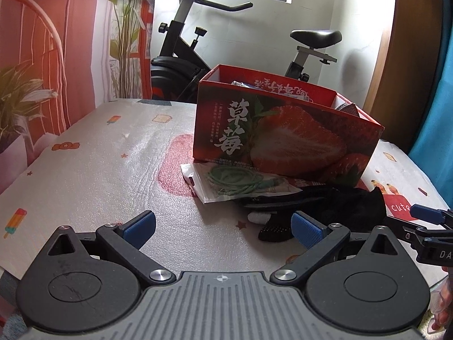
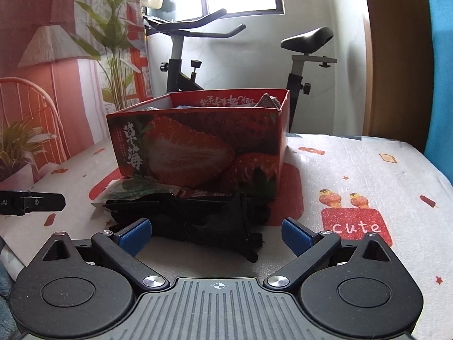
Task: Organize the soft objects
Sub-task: 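Close both grippers on the black strapped fabric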
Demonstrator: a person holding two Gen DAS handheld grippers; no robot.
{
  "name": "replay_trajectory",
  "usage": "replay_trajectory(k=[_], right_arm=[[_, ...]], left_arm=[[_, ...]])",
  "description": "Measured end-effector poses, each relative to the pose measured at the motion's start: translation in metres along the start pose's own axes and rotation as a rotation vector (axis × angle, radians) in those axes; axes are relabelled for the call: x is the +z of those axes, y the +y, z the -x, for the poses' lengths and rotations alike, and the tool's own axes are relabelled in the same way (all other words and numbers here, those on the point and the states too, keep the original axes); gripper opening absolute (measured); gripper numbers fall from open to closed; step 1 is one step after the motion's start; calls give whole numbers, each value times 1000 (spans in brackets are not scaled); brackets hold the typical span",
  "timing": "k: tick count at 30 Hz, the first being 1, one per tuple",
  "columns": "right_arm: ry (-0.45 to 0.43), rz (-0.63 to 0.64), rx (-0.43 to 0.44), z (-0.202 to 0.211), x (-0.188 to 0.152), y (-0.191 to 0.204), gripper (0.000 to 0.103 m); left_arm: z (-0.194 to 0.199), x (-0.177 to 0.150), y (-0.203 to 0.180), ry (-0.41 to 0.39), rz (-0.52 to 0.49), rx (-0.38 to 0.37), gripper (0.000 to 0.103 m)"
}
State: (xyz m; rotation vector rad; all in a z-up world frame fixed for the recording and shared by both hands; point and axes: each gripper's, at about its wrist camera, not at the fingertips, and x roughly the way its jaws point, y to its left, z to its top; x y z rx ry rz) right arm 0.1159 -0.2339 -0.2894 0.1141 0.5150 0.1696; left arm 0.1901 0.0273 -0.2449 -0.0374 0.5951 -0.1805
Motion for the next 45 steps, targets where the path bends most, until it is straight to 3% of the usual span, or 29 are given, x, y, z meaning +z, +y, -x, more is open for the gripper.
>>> replay_trajectory(k=[4, 12, 15, 20, 27, 36, 38, 43, 45], right_arm=[[22, 13, 4, -11, 0, -4, 89], [78, 63, -11, -43, -1, -6, 58], [91, 56, -3, -49, -1, -9, 55], [112, 30, 15, -53, -4, -14, 52], [117, 25, 33, -54, -6, -18, 41], [126, 20, 37, -50, -9, -19, 35], [125, 19, 38, -50, -9, -19, 34], [126, 14, 49, -47, -10, -20, 30], [128, 13, 58, -45, -10, -18, 28]], left_arm=[[-10, 0, 2, 29, 20, -10, 91], [-40, 4, 2, 129, 66, -104, 83], [-58, 4, 0, 159, 73, -167, 82], [-84, 0, 0, 218, 122, -199, 78], [-99, 2, -3, 220, 184, -287, 78], [-109, 5, -25, 220, 120, -259, 76], [-109, 5, -26, 218, 111, -257, 67], [-106, 4, -28, 225, 83, -238, 31], [-106, 4, -28, 232, 82, -237, 25]])
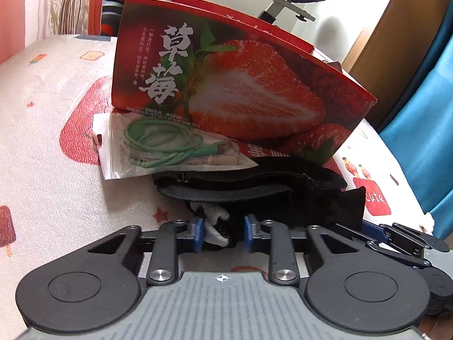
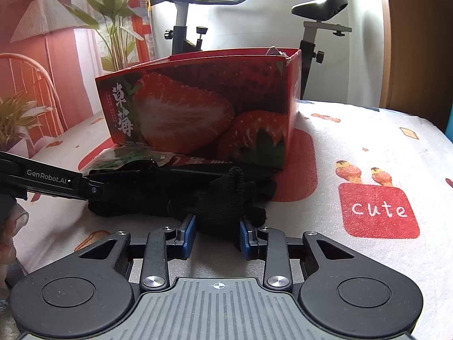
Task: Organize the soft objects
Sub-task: 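Close both grippers on the black strapped fabric, then lift the black strapped fabric and carry it over the red box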
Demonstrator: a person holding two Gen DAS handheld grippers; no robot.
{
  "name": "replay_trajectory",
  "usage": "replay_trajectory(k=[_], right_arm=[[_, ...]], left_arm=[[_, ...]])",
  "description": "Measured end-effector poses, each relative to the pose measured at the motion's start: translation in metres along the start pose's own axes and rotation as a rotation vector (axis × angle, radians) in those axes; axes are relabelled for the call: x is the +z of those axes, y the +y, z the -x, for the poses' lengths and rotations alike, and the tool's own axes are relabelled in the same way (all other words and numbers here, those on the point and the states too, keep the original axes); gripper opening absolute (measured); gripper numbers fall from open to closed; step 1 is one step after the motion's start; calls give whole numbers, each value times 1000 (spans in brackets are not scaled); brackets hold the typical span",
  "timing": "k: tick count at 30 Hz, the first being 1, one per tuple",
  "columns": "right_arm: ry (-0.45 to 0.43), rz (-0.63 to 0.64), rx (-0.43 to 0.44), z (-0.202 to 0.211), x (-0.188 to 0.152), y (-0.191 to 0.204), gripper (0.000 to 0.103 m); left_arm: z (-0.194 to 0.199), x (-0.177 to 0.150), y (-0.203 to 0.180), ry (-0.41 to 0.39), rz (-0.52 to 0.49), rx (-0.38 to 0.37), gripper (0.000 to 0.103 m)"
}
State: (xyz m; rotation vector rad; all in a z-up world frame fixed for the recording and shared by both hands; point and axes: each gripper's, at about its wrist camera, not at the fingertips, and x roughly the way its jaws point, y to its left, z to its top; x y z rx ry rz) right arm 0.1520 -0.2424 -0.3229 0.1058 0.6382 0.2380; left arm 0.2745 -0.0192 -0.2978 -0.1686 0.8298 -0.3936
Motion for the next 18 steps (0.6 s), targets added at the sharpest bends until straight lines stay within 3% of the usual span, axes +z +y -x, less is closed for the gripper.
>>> replay_trajectory(k=[4, 18], right_arm=[[1, 7, 17, 3, 0, 4, 26], [-17, 79, 83, 19, 1, 28, 23]], left_arm=[[5, -3, 3, 15, 13, -9, 18], [39, -24, 15, 16, 21, 36, 12]])
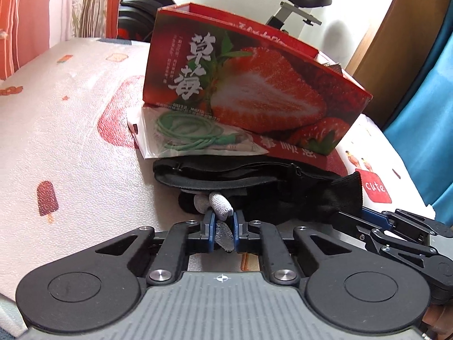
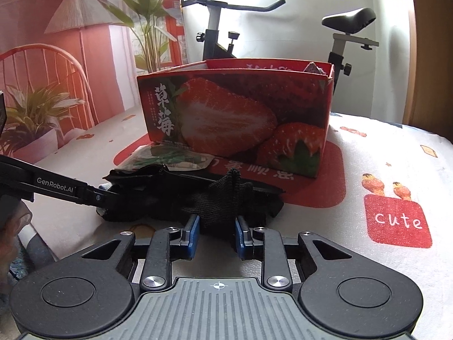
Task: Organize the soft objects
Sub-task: 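Lift the black strapped fabric and carry it over the red box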
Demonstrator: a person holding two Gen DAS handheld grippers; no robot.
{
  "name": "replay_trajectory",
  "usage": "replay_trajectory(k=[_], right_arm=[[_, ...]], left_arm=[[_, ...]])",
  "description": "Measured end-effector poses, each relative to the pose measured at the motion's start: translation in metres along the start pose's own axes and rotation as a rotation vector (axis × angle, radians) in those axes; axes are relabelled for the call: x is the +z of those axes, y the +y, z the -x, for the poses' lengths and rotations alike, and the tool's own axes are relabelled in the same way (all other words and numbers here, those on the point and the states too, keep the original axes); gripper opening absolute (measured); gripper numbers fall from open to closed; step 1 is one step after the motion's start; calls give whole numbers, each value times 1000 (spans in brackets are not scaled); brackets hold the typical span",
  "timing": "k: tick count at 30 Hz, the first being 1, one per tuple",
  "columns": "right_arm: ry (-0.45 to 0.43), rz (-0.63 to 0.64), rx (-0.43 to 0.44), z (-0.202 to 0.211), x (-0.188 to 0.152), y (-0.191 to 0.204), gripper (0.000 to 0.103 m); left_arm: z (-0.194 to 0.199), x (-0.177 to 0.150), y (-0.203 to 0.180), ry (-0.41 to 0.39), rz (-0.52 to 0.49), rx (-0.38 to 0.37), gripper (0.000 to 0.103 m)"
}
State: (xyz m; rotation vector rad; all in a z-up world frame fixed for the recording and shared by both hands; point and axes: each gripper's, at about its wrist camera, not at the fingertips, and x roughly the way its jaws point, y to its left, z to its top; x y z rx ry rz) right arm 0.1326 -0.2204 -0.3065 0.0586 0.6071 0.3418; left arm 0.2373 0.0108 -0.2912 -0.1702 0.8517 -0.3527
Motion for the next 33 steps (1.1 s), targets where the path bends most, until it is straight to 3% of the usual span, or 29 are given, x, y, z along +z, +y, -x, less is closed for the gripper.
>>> replay_trajectory(k=[8, 12, 24, 28, 31, 33], right_arm=[[-99, 34, -17, 27, 7, 8, 19], [-130, 52, -17, 38, 12, 11, 10], [-190, 72, -18, 53, 31, 15, 9], [-177, 39, -23, 36, 68, 4, 9], [-200, -46, 2, 32, 90, -7, 9], [-239, -23, 4, 37, 100, -5, 9]], left_arm=[[34, 1, -14, -118, -69, 0, 9], [49, 2, -23, -176, -107, 0, 7], [69, 6, -31, -260, -136, 9, 7], [71, 33, -40, -302, -190, 18, 6], [70, 61, -39, -340, -157, 11, 6], [72, 73, -39, -367, -143, 12, 6]])
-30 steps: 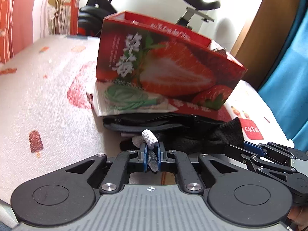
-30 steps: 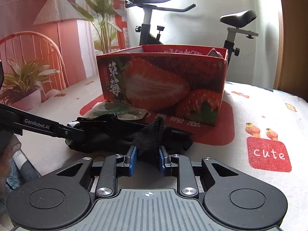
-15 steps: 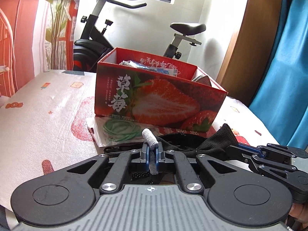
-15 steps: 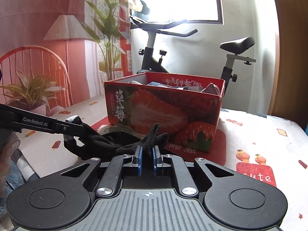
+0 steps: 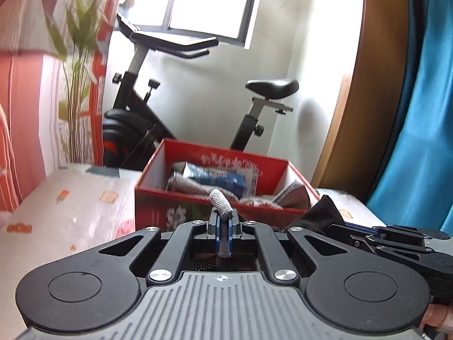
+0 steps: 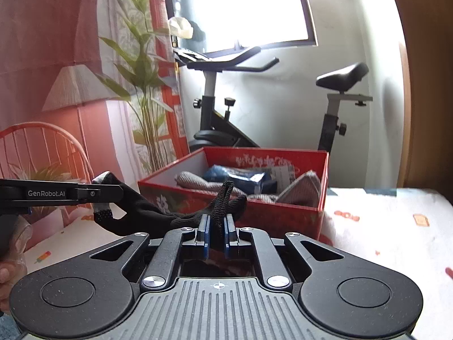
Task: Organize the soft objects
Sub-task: 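Lift the black strapped fabric and carry it over the red box, then lower the black fabric into the red box and open both grippers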
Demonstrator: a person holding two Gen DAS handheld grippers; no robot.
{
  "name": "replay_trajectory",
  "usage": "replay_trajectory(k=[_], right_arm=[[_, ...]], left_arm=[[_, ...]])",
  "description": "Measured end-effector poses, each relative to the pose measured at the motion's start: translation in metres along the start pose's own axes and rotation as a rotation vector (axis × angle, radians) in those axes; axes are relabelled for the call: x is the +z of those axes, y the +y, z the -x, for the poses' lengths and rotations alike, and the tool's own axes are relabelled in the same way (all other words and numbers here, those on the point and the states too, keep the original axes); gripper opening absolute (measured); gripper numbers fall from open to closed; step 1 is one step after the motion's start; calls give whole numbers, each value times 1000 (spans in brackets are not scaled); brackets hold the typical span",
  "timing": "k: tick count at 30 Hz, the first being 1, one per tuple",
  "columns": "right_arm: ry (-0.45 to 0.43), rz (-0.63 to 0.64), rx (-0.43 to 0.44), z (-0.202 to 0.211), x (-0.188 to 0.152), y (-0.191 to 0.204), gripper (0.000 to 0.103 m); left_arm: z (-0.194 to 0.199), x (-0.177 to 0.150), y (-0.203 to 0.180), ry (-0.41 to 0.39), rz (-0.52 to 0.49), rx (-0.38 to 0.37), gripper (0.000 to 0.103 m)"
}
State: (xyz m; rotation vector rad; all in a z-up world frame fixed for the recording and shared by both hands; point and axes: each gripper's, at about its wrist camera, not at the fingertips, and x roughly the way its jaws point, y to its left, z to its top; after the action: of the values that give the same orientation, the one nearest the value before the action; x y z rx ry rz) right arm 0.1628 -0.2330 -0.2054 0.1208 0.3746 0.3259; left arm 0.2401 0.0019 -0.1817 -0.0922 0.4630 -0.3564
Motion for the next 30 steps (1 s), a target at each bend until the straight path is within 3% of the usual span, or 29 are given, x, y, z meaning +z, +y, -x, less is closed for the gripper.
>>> replay_trajectory(k=[13, 19, 30], right_arm=[[-41, 66, 23, -11, 35, 2, 9], [-68, 93, 33, -29, 60, 2, 9], [-128, 100, -13, -77, 102, -10, 9]], left_arm=[[2, 27, 2, -69, -10, 9, 6], [-2, 57, 4, -126, -32, 22, 6], [-37, 115, -8, -236, -182, 57, 6]])
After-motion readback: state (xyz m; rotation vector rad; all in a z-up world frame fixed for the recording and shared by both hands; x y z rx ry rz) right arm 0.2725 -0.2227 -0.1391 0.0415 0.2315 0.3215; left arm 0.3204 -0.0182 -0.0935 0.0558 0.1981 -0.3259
